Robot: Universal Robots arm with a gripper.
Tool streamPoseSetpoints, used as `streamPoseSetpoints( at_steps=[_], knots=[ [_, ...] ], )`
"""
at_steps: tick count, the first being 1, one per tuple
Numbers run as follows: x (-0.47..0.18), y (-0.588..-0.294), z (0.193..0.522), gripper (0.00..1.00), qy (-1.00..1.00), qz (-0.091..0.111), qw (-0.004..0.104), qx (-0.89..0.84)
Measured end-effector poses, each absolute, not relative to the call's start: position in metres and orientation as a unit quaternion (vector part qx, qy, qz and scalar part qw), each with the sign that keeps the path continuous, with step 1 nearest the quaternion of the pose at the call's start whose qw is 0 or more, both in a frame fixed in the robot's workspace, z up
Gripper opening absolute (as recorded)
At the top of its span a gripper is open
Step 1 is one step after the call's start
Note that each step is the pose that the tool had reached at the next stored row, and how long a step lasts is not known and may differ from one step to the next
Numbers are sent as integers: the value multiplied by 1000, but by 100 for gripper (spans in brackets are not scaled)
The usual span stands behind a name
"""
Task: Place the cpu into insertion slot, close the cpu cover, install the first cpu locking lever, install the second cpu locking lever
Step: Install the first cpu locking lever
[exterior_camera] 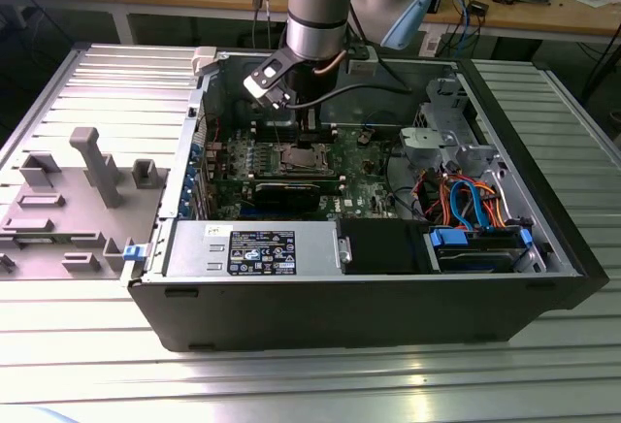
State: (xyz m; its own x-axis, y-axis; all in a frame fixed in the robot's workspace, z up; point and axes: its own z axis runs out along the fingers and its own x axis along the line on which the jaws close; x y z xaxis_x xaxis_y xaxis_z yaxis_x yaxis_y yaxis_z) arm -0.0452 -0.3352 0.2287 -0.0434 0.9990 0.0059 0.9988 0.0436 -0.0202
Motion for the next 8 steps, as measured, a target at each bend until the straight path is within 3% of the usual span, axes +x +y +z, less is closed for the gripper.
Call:
streamPoseSetpoints(
  at_steps=[8],
  knots=[
    [-45,-335,234,11,-722,5,9,-692]
  ],
)
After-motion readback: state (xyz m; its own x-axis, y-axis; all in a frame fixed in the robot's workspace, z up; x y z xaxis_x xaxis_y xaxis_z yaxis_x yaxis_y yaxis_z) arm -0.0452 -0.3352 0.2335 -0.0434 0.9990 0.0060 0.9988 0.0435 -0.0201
